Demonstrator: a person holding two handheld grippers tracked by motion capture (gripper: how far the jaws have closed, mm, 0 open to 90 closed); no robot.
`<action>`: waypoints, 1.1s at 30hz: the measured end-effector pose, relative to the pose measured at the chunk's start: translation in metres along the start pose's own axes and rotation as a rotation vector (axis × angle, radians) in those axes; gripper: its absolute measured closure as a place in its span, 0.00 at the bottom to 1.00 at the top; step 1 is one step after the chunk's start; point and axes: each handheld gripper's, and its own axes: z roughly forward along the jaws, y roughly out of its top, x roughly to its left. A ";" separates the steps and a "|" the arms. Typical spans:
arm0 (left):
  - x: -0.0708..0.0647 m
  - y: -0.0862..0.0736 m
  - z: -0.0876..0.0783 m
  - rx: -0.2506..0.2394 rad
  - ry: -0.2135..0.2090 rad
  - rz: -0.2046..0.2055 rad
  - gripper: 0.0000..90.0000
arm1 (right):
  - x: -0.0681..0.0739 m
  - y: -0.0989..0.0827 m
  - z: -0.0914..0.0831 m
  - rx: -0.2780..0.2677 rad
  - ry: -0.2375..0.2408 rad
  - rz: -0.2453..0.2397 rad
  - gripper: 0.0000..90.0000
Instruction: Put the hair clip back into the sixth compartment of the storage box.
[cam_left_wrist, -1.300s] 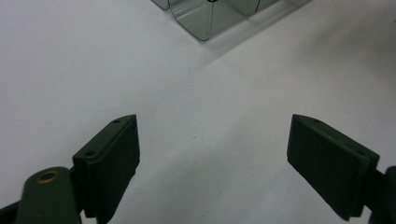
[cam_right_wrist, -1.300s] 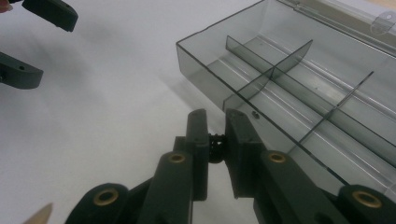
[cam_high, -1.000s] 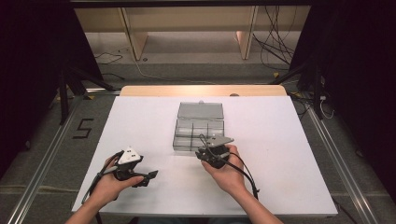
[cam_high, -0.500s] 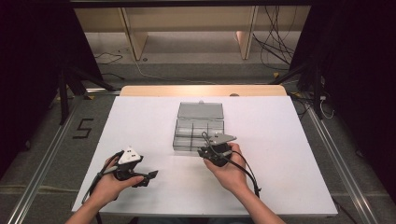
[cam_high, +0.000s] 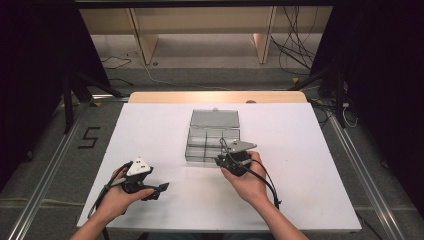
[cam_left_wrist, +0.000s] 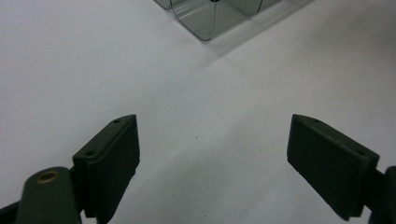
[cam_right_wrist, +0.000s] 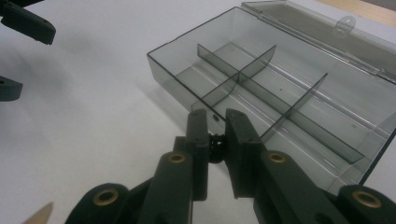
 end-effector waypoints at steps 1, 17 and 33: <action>0.000 0.000 0.000 0.000 0.000 0.000 0.18 | 0.000 0.000 0.000 0.000 -0.001 -0.001 0.90; 0.000 0.000 0.000 0.003 -0.001 0.001 0.19 | -0.009 0.002 -0.004 0.003 -0.018 0.019 0.90; 0.001 0.000 0.000 0.004 -0.002 0.002 0.19 | -0.017 0.002 -0.007 0.011 -0.035 0.030 0.90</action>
